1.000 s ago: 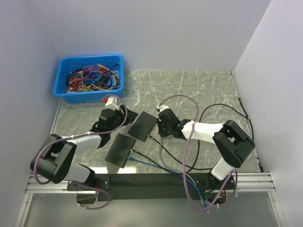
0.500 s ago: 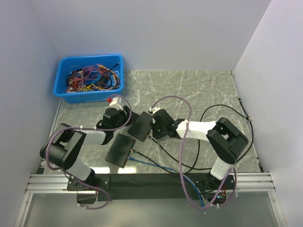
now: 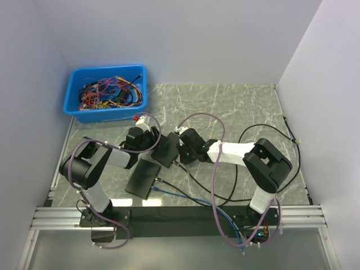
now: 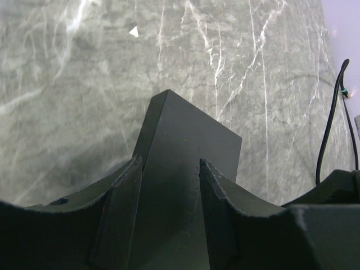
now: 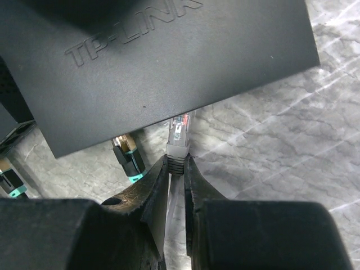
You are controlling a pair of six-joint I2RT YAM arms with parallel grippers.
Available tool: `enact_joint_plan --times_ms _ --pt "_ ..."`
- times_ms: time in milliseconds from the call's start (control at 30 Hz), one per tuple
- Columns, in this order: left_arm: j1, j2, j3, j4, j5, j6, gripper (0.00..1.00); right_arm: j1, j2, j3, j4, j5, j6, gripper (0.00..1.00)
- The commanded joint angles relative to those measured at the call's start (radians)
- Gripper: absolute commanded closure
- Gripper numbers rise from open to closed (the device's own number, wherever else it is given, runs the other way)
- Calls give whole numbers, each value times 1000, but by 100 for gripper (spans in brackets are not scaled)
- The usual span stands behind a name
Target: Insert the plug into the switch port
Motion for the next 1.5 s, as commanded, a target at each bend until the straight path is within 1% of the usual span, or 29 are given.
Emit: enact_joint_plan --times_ms 0,133,267,367,633,767,1167,1467 --pt "-3 25 46 74 77 58 50 14 28 34 -6 -69 -30 100" --pt "-3 45 55 85 125 82 50 25 34 34 0 -99 -39 100" --pt "-4 80 75 90 201 87 51 31 31 34 3 -109 -47 100" --pt "-4 99 76 91 218 82 51 29 28 32 5 -115 -49 100" --pt "-6 104 58 100 232 70 52 34 22 43 3 -124 -53 100" --pt "-9 105 18 136 240 50 52 34 33 55 -8 -101 -50 100" --pt "-19 99 -39 151 252 -14 54 34 22 71 -34 -56 -52 100" --pt "-33 90 -99 200 249 -40 55 32 28 126 -72 -56 -76 100"
